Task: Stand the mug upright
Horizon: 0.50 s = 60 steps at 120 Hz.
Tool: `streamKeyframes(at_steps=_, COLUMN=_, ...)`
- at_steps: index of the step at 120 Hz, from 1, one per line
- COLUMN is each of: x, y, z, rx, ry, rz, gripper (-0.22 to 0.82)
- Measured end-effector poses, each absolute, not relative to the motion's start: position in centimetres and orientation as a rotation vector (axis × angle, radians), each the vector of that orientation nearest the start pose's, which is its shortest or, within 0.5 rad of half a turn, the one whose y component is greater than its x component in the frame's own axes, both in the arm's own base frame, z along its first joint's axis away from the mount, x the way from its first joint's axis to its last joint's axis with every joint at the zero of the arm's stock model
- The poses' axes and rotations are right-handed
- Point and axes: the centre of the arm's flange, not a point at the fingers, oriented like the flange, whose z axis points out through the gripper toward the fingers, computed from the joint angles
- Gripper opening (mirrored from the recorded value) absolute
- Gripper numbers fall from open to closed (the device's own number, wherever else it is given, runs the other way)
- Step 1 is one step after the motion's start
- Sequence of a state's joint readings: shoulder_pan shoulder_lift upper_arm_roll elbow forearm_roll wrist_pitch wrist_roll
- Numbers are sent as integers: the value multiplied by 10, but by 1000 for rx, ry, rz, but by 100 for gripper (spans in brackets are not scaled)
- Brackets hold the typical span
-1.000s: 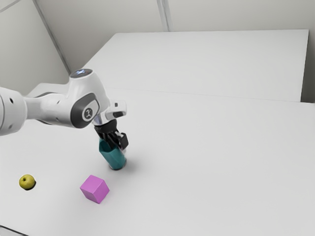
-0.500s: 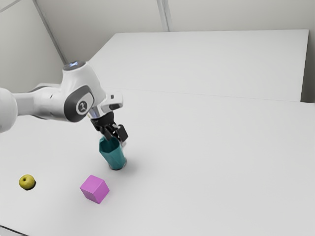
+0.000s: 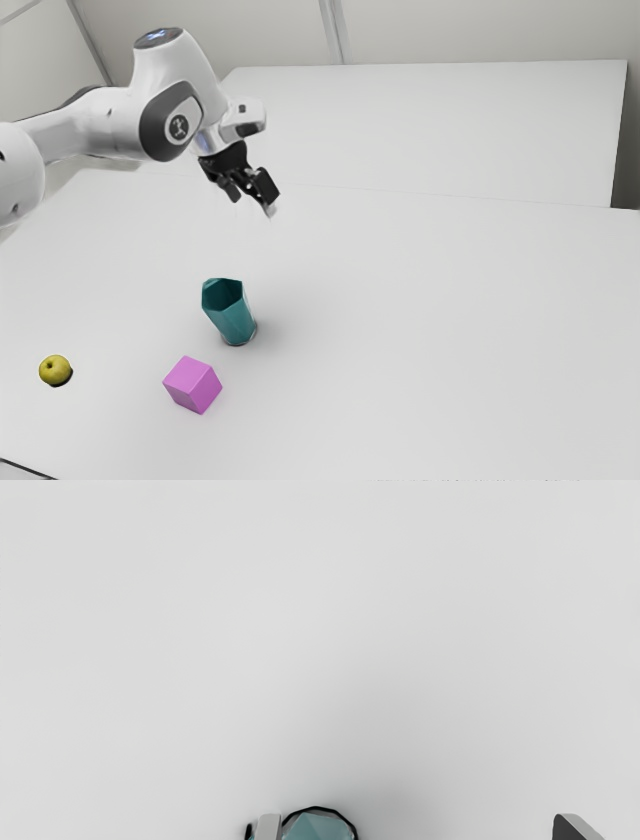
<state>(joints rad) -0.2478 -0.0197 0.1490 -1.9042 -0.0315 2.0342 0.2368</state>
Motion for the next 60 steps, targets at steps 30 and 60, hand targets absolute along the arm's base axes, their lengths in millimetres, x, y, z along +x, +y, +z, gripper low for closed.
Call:
streamKeyframes(at_steps=30, x=568, y=-28, z=594, rx=-3112, ry=510, rz=-223, gripper=60)
streamKeyframes(at_steps=60, x=561, y=46, z=592, rx=-3139, ry=371, rz=-115, gripper=60)
